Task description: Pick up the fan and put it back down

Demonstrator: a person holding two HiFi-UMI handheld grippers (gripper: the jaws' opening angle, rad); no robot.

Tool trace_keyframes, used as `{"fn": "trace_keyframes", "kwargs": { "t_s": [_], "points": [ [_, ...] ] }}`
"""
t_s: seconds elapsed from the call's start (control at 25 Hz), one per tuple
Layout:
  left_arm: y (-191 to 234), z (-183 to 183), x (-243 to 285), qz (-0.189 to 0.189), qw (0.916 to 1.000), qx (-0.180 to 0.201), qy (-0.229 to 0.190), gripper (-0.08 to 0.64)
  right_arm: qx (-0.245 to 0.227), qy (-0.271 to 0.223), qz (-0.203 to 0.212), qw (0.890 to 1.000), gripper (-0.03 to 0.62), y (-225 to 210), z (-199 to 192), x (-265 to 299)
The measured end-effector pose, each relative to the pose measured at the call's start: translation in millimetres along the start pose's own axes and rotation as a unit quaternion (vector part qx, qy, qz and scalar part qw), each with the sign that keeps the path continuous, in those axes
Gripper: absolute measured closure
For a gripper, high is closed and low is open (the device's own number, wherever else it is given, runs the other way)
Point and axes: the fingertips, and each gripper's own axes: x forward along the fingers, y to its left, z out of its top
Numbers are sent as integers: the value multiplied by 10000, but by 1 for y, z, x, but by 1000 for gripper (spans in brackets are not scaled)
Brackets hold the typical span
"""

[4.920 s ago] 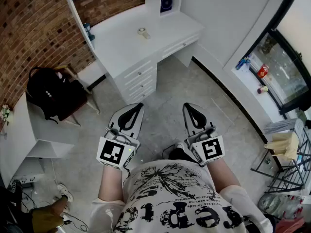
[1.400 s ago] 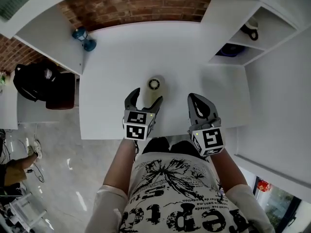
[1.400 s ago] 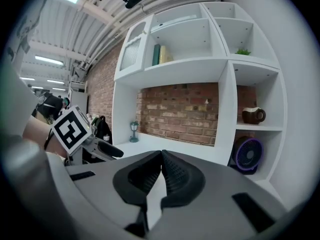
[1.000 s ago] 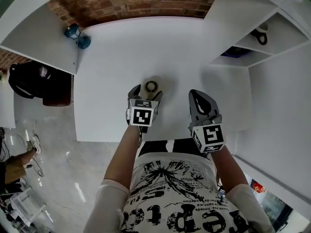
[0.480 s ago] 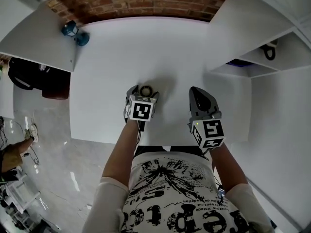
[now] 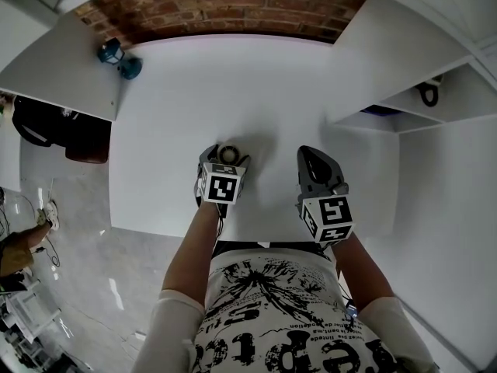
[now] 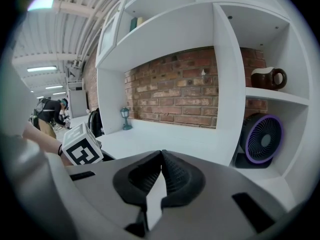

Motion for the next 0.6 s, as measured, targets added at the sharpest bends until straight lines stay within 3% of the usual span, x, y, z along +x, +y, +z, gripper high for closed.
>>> {"fn": "trace_keyframes", "kwargs": {
  "t_s": [0.2, 0.6],
  "points": [
    [2, 6, -22, -148, 9997, 8, -196, 184, -38, -47, -108, 9999, 577, 10, 12, -14],
    [3, 54, -105, -326, 9895, 337, -1367, 184, -227, -351, -270, 9988, 577, 36, 41, -38]
  ]
}}
